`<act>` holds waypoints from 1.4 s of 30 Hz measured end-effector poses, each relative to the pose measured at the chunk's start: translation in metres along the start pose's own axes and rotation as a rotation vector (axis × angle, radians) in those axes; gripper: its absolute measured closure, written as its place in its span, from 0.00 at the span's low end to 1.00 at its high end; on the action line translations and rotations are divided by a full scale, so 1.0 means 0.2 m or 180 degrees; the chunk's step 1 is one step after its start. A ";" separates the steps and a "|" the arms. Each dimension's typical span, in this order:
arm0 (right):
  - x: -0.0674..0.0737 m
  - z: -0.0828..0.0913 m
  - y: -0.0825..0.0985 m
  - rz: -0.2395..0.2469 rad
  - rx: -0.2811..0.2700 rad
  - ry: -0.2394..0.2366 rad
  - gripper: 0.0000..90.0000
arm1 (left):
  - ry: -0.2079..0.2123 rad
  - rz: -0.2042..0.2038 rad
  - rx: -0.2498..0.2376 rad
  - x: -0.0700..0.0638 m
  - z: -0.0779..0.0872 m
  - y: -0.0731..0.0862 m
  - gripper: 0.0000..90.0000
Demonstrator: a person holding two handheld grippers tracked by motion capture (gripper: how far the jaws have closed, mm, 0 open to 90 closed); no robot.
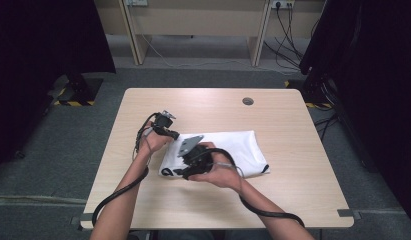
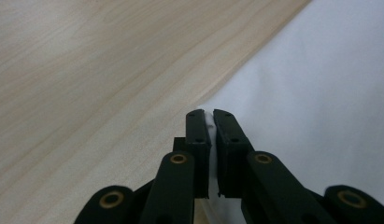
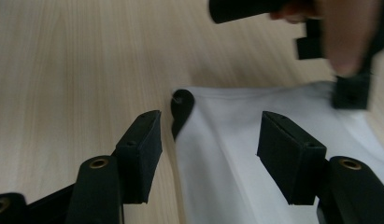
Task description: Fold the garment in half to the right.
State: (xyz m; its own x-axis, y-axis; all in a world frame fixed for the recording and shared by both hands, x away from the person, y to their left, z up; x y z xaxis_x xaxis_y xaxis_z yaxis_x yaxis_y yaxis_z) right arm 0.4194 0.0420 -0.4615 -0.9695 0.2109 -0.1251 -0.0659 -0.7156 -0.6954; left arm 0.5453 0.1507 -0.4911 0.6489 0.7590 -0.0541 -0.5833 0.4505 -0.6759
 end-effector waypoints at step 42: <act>-0.03 -0.16 -0.11 -0.0416 -0.0125 -0.0176 0.94 | -0.0010 -0.0157 0.0237 -0.03 0.12 -0.12 0.94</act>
Point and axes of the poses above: each handheld gripper's, and its own axes: z roughly backward along the jaws, y roughly out of its underside, x roughly to its left, the point moved 5 cm from there along -z, roughly forward along the jaws, and after that the axes turned 3 degrees about -x, right-handed, at the moved point
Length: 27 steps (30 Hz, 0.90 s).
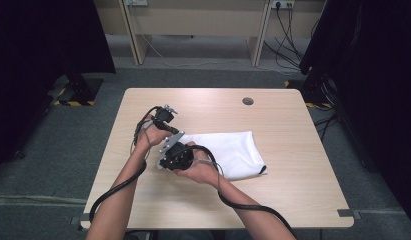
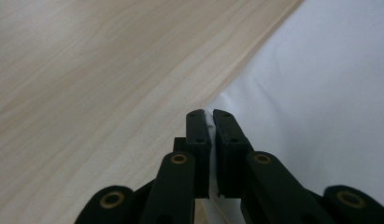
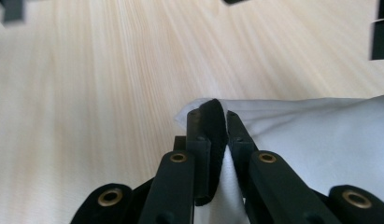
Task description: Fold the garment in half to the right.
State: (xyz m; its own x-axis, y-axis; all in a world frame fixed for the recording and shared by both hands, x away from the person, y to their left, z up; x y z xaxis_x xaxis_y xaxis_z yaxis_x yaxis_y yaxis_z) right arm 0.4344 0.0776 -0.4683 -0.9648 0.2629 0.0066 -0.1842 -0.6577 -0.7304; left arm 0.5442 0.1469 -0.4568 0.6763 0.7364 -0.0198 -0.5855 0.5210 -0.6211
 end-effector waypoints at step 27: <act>-0.03 0.19 -0.14 -0.0237 -0.0526 -0.0023 0.94 | -0.0118 -0.0148 0.0095 -0.02 0.14 -0.18 0.94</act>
Point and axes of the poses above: each handheld gripper's, and its own axes: z roughly backward along the jaws, y roughly out of its underside, x roughly to its left, the point moved 5 cm from there along -z, roughly forward along the jaws, and after that the axes turned 3 degrees about -x, right-handed, at the moved point
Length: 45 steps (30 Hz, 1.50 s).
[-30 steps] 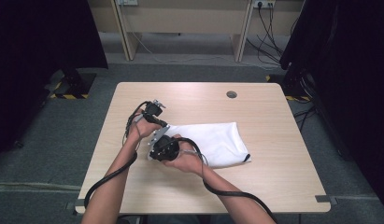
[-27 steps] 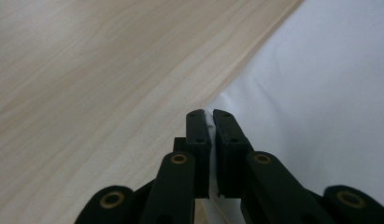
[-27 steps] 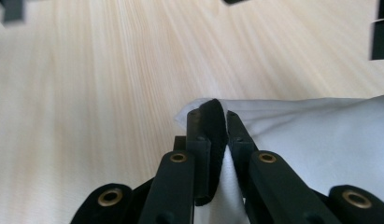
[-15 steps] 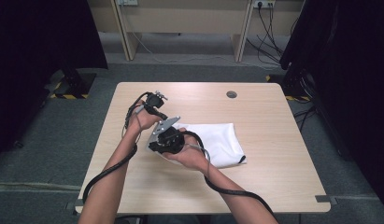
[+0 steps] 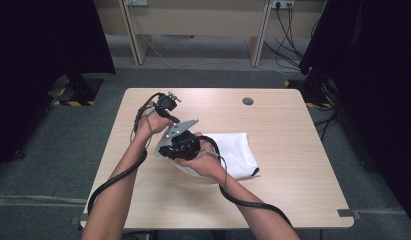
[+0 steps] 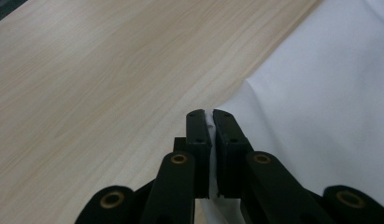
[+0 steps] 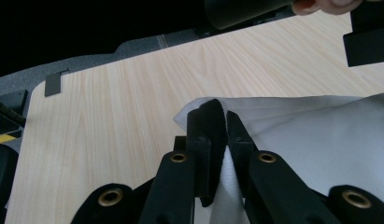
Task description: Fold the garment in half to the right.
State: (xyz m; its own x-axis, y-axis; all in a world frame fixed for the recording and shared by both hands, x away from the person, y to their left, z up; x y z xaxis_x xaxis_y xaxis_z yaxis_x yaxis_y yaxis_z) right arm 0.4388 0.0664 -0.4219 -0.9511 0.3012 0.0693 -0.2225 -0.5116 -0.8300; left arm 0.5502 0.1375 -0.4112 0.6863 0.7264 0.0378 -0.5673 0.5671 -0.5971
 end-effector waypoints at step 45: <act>-0.11 0.15 -0.21 -0.0152 -0.0340 0.0086 0.94 | -0.0201 -0.0051 0.0258 0.07 0.16 -0.22 0.94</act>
Point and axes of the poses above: each handheld gripper's, and its own axes: z roughly backward along the jaws, y roughly out of its underside, x roughly to its left, the point moved 5 cm from there along -z, roughly forward along the jaws, and after that the axes turned 3 degrees about -x, right-handed, at the moved point
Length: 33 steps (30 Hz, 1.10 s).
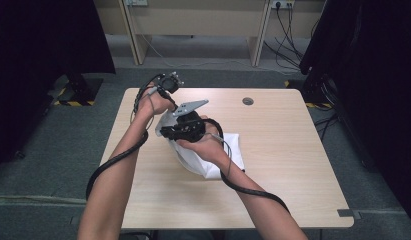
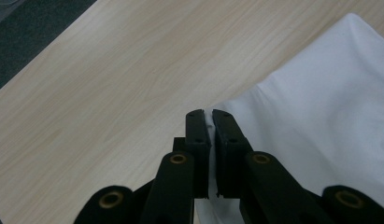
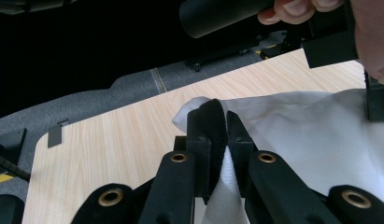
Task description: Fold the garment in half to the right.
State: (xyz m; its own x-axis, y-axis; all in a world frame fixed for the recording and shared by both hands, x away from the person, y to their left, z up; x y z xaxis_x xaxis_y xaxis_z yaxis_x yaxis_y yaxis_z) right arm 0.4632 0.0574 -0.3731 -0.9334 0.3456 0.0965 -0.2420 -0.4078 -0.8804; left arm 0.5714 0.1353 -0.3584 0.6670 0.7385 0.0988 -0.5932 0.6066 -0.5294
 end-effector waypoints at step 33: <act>0.06 -0.06 -0.10 -0.0026 -0.0113 -0.0127 0.94 | -0.0223 0.0062 0.0105 0.10 0.12 0.06 0.94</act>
State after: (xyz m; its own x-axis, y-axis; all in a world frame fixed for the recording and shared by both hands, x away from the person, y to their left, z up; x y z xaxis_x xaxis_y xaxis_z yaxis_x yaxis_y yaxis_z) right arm 0.4591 0.0800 -0.3596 -0.9415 0.3144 0.1215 -0.2407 -0.3747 -0.8954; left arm 0.5671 0.1642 -0.3423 0.6226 0.7684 0.1481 -0.6211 0.6004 -0.5037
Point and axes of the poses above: each handheld gripper's, and its own axes: z roughly backward along the jaws, y roughly out of its underside, x roughly to its left, the point moved 5 cm from there along -z, roughly forward along the jaws, and after that the axes turned 3 degrees about -x, right-handed, at the moved point
